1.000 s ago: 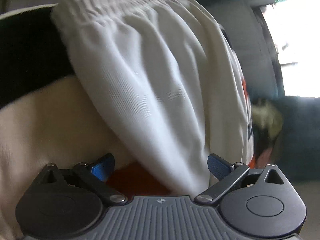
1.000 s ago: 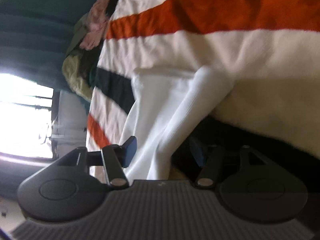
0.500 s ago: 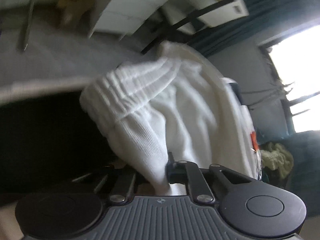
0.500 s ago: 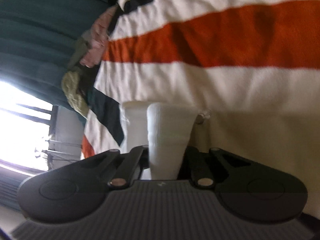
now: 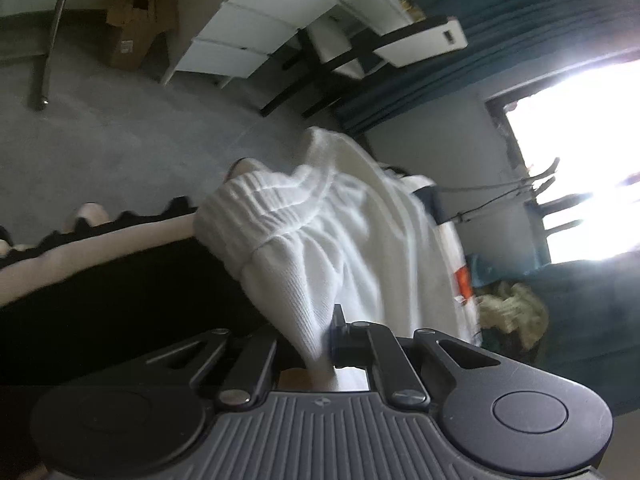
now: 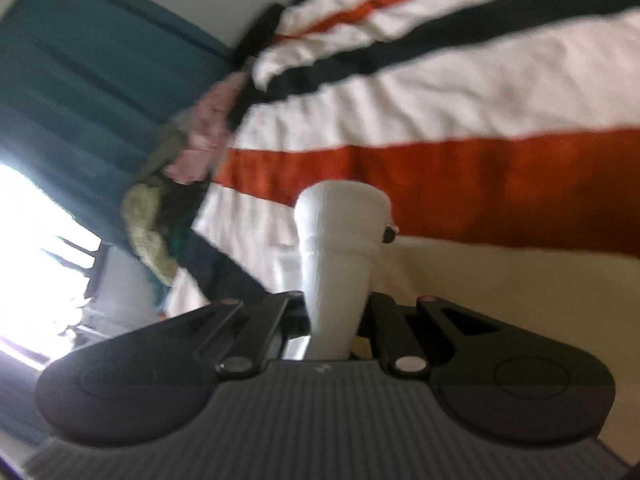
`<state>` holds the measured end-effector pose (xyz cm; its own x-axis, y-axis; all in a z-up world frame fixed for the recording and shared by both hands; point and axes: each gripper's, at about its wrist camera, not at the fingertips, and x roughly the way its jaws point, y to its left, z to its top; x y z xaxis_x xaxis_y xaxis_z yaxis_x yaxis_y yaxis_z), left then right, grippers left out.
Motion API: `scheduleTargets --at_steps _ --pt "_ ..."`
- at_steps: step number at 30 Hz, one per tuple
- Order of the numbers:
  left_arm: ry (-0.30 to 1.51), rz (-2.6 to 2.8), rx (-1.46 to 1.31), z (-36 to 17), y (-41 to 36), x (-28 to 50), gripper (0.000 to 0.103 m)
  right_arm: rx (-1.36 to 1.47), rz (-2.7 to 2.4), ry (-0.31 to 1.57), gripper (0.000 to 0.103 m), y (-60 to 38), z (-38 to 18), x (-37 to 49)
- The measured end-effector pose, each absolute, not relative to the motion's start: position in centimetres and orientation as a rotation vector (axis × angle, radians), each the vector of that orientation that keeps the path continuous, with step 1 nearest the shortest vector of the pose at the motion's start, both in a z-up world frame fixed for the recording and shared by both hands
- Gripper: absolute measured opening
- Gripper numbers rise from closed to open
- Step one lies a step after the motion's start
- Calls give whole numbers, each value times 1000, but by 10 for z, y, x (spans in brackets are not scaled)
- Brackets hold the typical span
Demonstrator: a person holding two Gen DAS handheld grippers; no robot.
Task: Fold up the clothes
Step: 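Lift the pants with both grippers, holding the waistband and a leg cuff, then lay the pants on the bed and open both grippers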
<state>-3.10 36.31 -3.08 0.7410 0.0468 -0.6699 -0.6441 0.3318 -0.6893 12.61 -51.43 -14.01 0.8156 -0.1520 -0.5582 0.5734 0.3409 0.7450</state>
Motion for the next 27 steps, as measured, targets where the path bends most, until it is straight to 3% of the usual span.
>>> scheduleTargets --at_steps 6,10,12,13,14,16,18,22,27 --pt "698 506 -1139 -73 369 -43 8 1226 -623 601 10 -527 -180 118" --pt "719 458 -1100 -68 367 -46 18 1217 -614 600 16 -530 -176 115" --pt "741 436 -1053 -62 364 -48 23 1171 -639 603 27 -527 -168 115" --pt "745 437 -999 -55 357 -49 30 1157 -645 596 38 -526 -164 115" --pt "745 440 -938 -47 349 -50 37 1138 -636 587 57 -524 -158 113" --pt "746 444 -816 -30 333 -53 70 1080 -612 575 81 -517 -144 114" --pt "744 448 -695 -13 316 -56 83 995 -588 554 83 -506 -127 116" --pt "699 442 -456 19 276 -58 97 812 -564 476 83 -478 -91 116" --pt "571 365 -233 46 206 -36 98 591 -447 391 83 -427 -52 117"
